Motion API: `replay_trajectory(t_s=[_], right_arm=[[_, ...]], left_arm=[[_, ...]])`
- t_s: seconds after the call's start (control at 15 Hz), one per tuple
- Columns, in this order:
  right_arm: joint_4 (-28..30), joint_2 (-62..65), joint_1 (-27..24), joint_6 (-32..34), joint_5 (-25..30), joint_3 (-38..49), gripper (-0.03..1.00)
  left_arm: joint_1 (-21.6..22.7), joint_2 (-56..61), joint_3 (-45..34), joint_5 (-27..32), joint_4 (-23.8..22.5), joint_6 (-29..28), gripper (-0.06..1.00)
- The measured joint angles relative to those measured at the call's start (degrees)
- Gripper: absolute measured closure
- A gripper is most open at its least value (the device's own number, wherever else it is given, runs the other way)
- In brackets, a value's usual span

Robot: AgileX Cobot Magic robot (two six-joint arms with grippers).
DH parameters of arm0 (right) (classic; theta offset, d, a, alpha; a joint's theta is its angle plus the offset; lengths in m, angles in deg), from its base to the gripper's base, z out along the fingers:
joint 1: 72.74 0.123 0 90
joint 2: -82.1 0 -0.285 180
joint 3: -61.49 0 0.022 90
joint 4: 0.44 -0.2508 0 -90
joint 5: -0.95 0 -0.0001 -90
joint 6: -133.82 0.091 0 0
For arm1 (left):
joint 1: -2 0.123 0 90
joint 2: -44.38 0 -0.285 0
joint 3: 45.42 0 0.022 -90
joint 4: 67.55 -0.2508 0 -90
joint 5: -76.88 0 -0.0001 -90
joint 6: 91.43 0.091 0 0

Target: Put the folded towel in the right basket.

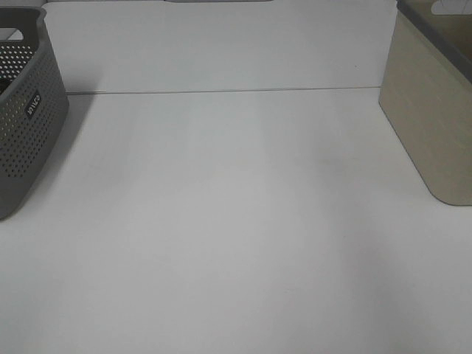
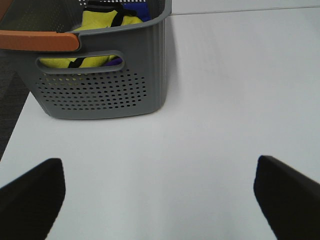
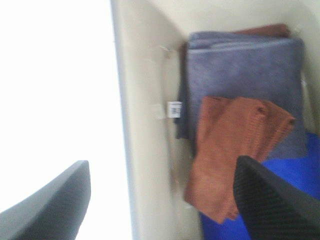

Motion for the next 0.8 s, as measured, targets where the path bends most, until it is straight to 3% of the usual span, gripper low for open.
replay_trajectory(t_s=[0.2,0.4,0.47,0.8], right_arm=[[-0.4,3.4,6.1,0.0,0.0,0.0,0.23],[-0.5,8.4,8.9,0.0,0.0,3.1,0.23],[-0.5,14.0,9.5,0.0,-0.1,11.6,0.23],[5.2,29.9,9.6,0.0,-0.1,36.8,0.23]], left_arm=[[0.0,0.0,0.0,0.0,0.0,0.0,-0.03],[0.0,0.0,0.0,0.0,0.0,0.0,-0.03],[0.0,0.0,0.0,0.0,0.0,0.0,-0.03],[0.0,0.0,0.0,0.0,0.0,0.0,-0.03]])
